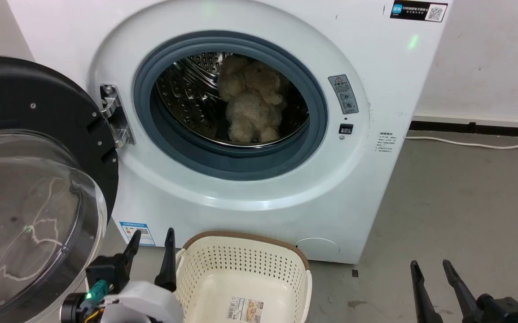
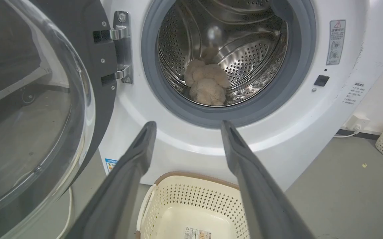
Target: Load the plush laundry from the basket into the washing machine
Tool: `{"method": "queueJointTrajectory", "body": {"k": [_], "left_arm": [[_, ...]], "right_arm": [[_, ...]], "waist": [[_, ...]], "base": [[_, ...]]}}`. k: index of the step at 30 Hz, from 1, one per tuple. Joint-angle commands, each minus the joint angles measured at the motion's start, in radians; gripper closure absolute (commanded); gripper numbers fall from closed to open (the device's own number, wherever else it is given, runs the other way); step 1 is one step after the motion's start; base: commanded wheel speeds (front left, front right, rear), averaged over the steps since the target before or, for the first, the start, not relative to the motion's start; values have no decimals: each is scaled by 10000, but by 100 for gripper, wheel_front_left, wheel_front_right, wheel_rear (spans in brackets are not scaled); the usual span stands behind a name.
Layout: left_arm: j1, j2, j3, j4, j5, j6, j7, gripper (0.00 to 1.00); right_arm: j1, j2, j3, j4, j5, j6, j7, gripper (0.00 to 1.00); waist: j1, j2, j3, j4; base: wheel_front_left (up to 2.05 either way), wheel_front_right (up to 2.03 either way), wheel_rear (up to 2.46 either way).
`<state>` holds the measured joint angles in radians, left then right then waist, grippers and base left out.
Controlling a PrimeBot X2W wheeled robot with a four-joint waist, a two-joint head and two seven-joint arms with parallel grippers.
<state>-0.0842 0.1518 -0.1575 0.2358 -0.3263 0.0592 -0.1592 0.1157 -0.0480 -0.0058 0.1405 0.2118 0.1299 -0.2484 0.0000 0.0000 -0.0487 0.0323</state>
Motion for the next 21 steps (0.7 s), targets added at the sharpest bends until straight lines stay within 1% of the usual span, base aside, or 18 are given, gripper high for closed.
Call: {"method": "queueJointTrajectory", "body": {"k": [1, 10, 16, 21], "left_arm": [[177, 80, -5, -119, -7, 34, 32, 0], [1000, 305, -117, -784, -17, 60, 175, 0], [1204, 377, -326, -978, 78, 22, 170, 0], [1228, 376, -372, -1065, 111, 94, 69, 0]], "right_arm": [[112, -22, 15, 32, 54, 8, -22, 0], [202, -22, 97, 132, 157, 8, -56, 0], [296, -22, 127, 182, 196, 8, -72, 0], [308, -22, 160, 216, 249, 8, -81, 0]], "waist": [[0, 0, -17, 7], [0, 0, -114, 13], [0, 0, -141, 66], [0, 0, -118, 83]], "base": [[0, 0, 0], [0, 0, 0], [0, 0, 0], [0, 0, 0]]}}
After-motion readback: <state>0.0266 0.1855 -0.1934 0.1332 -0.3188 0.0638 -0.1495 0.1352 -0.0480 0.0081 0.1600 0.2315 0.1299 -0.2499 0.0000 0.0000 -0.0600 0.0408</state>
